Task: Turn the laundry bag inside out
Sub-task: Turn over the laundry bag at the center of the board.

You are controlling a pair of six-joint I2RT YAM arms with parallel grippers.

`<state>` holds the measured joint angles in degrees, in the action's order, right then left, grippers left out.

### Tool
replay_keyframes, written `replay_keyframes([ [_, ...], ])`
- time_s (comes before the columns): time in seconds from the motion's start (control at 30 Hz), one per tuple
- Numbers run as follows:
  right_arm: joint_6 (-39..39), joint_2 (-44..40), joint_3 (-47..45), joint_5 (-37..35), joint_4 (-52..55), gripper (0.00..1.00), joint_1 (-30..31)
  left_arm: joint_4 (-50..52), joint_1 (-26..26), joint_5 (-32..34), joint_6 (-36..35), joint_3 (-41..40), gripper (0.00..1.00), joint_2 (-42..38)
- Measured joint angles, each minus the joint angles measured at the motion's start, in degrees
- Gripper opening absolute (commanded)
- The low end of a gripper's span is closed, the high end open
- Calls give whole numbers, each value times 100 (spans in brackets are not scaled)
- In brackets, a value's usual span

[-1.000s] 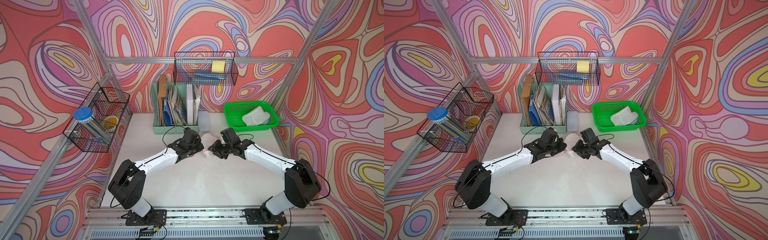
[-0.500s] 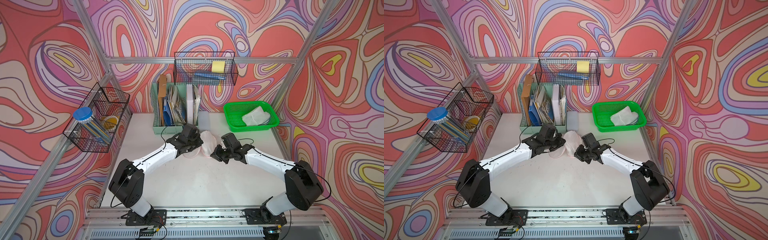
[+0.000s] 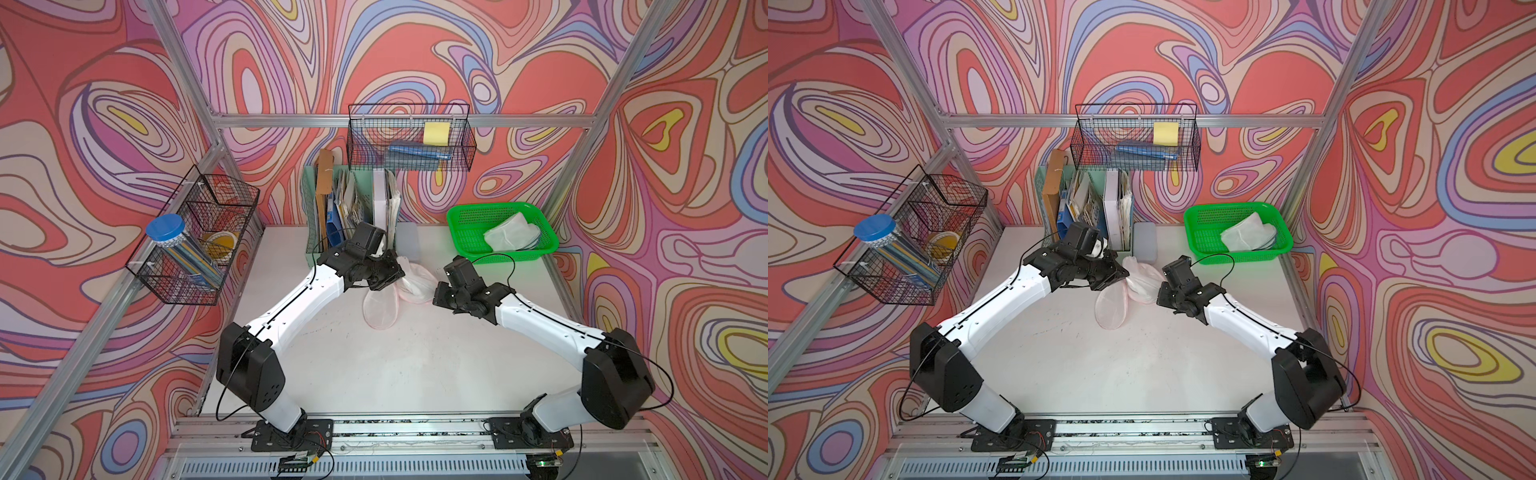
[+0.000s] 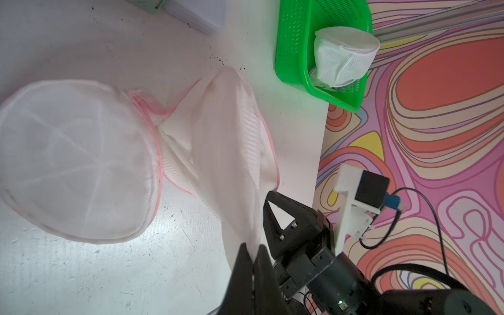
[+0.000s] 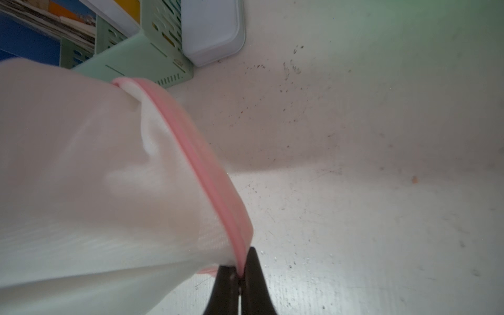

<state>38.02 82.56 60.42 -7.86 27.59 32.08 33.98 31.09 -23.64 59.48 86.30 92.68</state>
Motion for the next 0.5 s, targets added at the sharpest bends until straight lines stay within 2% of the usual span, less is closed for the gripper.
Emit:
replay_keyframes([
  [0.17,-562,-758,627,-651,706,0,-138,-256,63,-501,129,994,0,289],
  [0.3,-844,-1099,1095,-826,929,0,-164,-815,76,-859,341,1309,0,216],
  [0.37,-922,-1156,1176,-802,955,5,-164,-1091,50,-984,426,1130,0,98],
  [0.43,-973,-1132,1156,-656,949,5,-164,-1388,-13,-1082,503,619,0,-105],
  [0.5,-964,-1067,1032,-426,883,26,-164,-1735,-133,-1167,575,-162,0,-361],
])
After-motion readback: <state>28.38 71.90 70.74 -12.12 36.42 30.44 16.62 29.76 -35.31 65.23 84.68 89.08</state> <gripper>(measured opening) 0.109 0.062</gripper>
